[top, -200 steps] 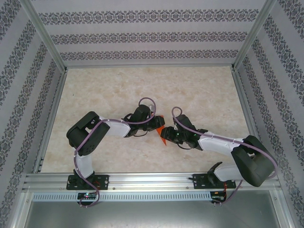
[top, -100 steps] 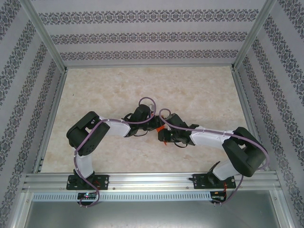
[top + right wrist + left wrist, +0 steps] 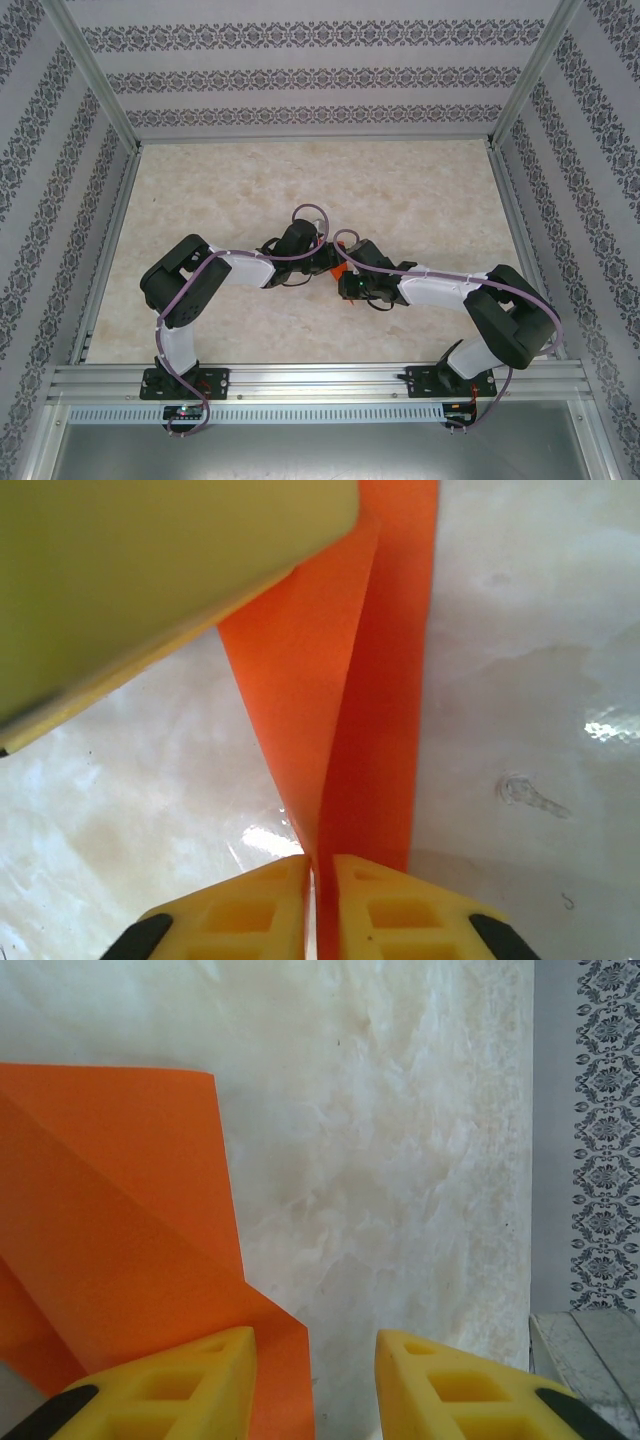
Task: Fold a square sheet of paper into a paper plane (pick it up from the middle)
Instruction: Fold the wing for the fifth time at the center of the table.
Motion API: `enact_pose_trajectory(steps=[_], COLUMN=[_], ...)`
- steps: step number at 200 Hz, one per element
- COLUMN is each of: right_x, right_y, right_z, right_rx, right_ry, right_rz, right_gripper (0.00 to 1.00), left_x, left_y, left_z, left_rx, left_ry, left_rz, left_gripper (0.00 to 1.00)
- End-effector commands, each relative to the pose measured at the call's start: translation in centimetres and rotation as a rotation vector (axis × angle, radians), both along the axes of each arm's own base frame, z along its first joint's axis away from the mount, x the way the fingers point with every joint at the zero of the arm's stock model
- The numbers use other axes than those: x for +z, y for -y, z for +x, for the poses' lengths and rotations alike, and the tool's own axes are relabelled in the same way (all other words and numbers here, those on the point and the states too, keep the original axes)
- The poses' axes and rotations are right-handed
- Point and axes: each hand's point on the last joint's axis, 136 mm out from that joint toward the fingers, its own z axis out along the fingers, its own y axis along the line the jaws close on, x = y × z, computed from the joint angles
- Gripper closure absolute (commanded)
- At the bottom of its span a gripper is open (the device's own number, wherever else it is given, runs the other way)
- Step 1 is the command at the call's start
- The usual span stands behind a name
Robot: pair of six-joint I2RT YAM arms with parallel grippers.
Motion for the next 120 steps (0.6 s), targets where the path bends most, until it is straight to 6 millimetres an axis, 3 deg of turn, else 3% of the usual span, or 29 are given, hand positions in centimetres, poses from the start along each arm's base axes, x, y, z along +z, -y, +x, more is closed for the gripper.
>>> enact_pose_trajectory(steps=[1,23,53,120], right_x=[0.3,0.3,0.1,1.5], right_y=[-0.2,-0.3,0.0,-0.8], right_z=[0.3,0.2,0.3,0.5], right_rx=[-0.014,-0.029,-0.061,-0.097], right_ry=[0.010,0.000,-0.014,-0.032], right_rz=[0.050,0.090,0.158,0.351], right_gripper=[0.86,0.85,0.99,1.00], left_x=[0.9,0.7,0.8,3.8], left_y=[0.3,0.1,0.1,-0.2], left_z=[1.2,1.1,1.2,1.1], left_rx=[0.019,0.022,0.023,0.017], left_ry=[0.026,0.021,0.025,0.094], left_rz=[-0.027,-0.019,-0.025,-0.066], left_gripper=[0.63,0.63,0.63,0.59])
